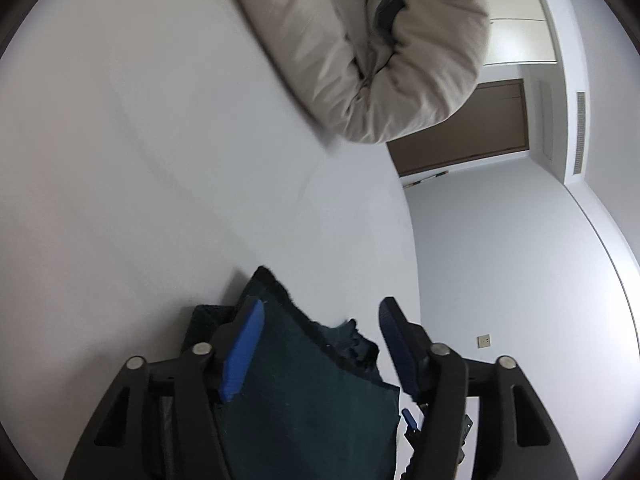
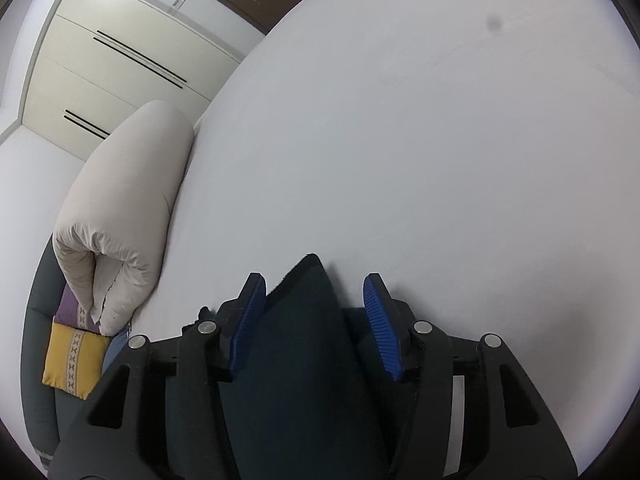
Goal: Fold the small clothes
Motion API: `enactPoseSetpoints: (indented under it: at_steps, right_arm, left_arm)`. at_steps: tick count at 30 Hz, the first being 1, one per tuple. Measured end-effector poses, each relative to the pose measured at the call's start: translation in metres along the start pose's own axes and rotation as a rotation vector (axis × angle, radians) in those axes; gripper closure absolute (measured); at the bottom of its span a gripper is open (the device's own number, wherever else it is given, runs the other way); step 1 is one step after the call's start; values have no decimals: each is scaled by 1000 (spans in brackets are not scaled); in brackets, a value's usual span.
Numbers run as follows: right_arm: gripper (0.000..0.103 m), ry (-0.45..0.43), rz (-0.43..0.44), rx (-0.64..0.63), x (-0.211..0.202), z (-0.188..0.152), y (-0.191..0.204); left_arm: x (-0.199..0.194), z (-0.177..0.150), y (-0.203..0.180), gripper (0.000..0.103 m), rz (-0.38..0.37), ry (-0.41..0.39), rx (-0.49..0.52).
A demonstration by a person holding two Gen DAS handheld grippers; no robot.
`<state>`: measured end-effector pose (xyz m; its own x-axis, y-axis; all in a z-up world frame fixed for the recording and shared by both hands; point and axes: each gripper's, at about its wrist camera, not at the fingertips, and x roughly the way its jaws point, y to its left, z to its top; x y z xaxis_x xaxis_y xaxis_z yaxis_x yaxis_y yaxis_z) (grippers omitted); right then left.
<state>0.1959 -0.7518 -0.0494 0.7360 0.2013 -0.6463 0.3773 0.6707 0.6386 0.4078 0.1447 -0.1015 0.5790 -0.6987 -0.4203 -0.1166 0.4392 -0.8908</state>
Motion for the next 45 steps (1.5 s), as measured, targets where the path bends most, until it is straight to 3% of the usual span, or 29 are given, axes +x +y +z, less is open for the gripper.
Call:
enactPoseSetpoints:
  at_steps: [6,11,15,20,23,25,26,28,30,35,39,42,44,45]
  right_arm:
    - [53,-17,1,-210,-36,-32,38]
    - [53,96,130,-329,-42,-88,69]
    - [53,219,245,-327,-34,-141,76]
    - [53,304,393,-274,-23,-195,91]
    - [53,327,442,-193,-9,-216,87]
    - [53,346,404,-180,1,-226,79]
    - [55,340,371,-180,5,-231,72]
    - [78,328,365,-142,6,-233,50]
    - [87,301,367,-69,5,-228,27]
    - [87,141,338,86,-31,-221,-28]
    - [84,56,258,116,-59,-220,-41]
    - [81,55,265,105,-67,-229,-21]
    - [81,86,316,77,-64,-238,5]
    - [80,116,353,56,-55,-248,26]
  left_arm:
    - [-24,-20,-24,38,25,-7,115]
    - [-24,-70,-43,38,56,49,259]
    - [-19,-135,-59,38,138,93,442]
    - [-14,-194,-73,38,205,79,627]
    - [0,-219,-71,38,241,112,694]
    - [7,-228,-62,39,305,121,751]
    - [7,-228,-57,41,320,122,757]
    - [1,-221,-42,53,302,118,729]
    - [-6,-213,-34,56,275,120,683]
    - [-22,-204,-24,56,281,117,683]
    - [-39,-195,-13,56,306,86,641]
    - [-51,-193,-9,56,328,67,619]
    - [-53,-195,-11,55,357,59,626]
    - [-55,-197,-13,49,378,48,641]
